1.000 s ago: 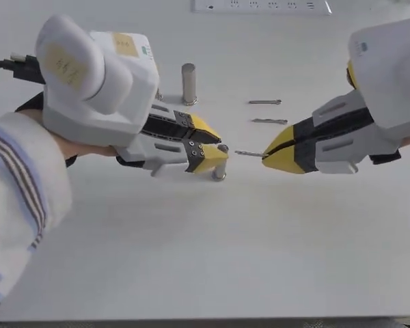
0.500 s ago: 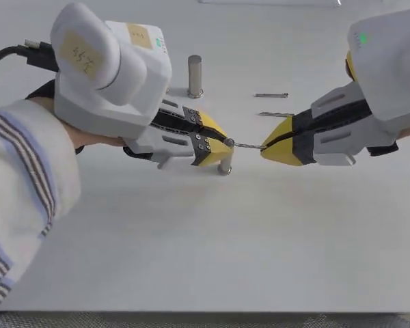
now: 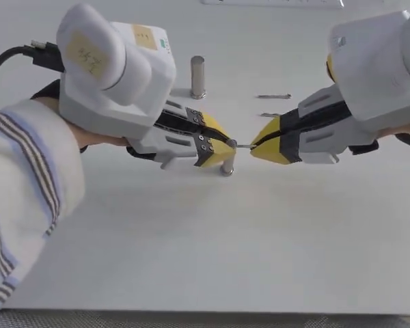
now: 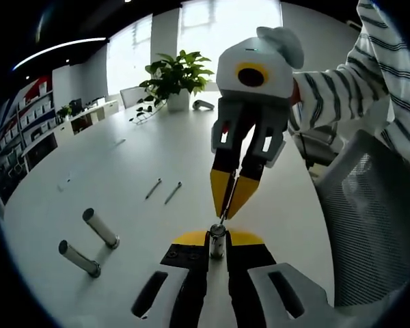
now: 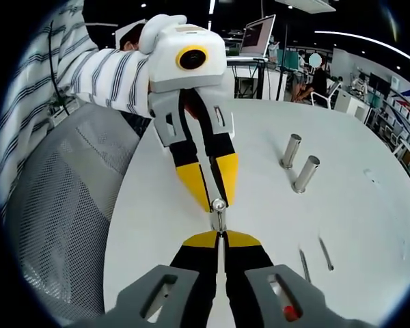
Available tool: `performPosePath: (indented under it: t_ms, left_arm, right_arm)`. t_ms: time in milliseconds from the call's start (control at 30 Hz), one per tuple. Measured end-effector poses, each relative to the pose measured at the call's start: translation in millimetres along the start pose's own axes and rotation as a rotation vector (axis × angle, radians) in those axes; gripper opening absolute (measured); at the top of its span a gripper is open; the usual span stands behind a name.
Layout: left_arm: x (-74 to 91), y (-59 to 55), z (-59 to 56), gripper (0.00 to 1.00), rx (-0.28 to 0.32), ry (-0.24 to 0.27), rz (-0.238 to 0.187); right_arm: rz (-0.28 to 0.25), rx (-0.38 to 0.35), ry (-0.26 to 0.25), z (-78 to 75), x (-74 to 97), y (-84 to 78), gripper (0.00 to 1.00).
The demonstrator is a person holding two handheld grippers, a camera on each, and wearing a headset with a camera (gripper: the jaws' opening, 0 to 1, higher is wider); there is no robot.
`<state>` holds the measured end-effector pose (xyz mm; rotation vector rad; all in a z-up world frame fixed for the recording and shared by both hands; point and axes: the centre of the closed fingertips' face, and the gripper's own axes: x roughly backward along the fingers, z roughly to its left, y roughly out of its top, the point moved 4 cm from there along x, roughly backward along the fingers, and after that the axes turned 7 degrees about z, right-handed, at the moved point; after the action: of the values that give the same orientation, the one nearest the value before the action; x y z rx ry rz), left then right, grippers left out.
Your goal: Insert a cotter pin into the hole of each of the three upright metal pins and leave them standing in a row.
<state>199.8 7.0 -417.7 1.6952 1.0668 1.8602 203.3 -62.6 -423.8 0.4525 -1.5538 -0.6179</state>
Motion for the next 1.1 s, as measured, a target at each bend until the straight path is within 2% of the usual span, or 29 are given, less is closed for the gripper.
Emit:
performPosePath:
  t_ms: [333,467,667,867,1000,1100]
  left_arm:
    - [-1.3,0.6,-2.0,0.05,-0.003,0.005,0.004]
    - [-0.9,0.7,-2.9,0.05,-0.005,0.006,0.006]
    - [-0.9,1.0,-2.9,0.05,-0.003,0.011,0.005]
    - [-0.4,1.3,-2.9,0.05,-0.004,0.014,0.007]
    - [-0.3,0.7,-3.4,0.05,-0.008,0.016,0.011]
    - [-0.4,-0.3,-3.3,0.05,-0.007,0.016,0.017]
  right_arm:
    - [-0.002,0.007,0.009,1.3,-7.0,8.5,0.0]
    - [-0.003,0.031,0.004,1.4,-7.4,9.7,0.0]
    - [0.005,0.028,-0.018,-0.8,-4.4,7.0,0.0]
    - [0.006,0.024,-0.012,1.6,1.7,4.6,0.02]
    - [-0.014,0.016,-0.011,4.0,3.4,6.8,0.0]
    - [-0.021,0.02,-0.029,2.0,3.8,8.2,0.0]
